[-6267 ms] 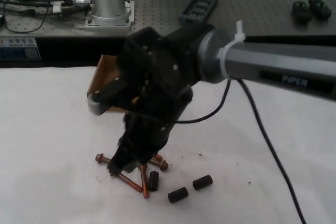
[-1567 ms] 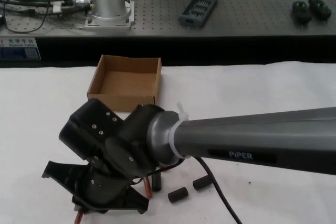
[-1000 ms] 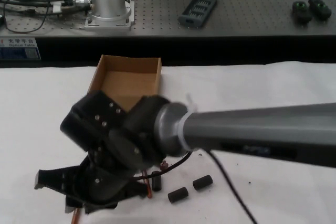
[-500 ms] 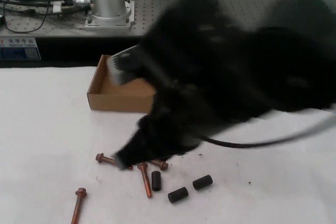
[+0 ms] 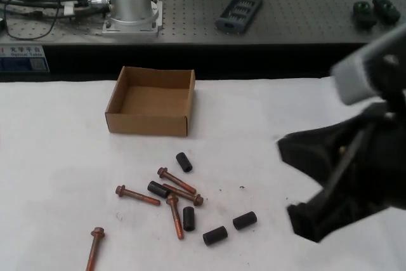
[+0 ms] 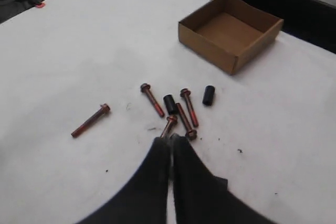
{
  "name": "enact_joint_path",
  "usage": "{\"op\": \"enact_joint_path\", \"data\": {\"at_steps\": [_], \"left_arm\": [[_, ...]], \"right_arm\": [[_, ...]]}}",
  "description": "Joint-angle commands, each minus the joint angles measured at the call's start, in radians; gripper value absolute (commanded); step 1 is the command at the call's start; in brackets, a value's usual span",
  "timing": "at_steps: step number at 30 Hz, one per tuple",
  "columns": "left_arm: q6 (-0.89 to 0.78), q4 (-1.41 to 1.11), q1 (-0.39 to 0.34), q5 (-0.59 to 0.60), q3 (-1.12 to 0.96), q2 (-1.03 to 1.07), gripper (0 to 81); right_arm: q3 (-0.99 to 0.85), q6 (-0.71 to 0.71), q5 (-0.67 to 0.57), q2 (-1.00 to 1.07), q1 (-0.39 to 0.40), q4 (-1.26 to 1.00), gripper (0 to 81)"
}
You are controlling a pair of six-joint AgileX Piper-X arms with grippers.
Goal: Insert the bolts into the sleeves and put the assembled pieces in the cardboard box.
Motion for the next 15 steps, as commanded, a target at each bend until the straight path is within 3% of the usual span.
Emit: {"op": "enact_joint_path", "data": {"at_steps": [1,4,12,15], "left_arm": [[0.004,0.03,-0.076,0.005,-0.008,0.119,0.6],[-0.057,0.029,-0.122,-0.014,-0.008,0.236,3.1],[-0.178,0.031,-0.164,-0.006,-0.008,0.45,38.9],[-0.181,0.029,-0.164,-0.006,-0.008,0.512,42.3]], "right_arm": [[0.058,-0.021,0.019,-0.016,-0.02,-0.006,5.1],[0.083,-0.002,0.011,-0.016,-0.025,-0.006,5.1],[0.083,0.002,0.011,-0.018,-0.025,-0.014,5.1],[0.083,0.002,0.011,-0.018,-0.025,-0.014,5.1]]}}
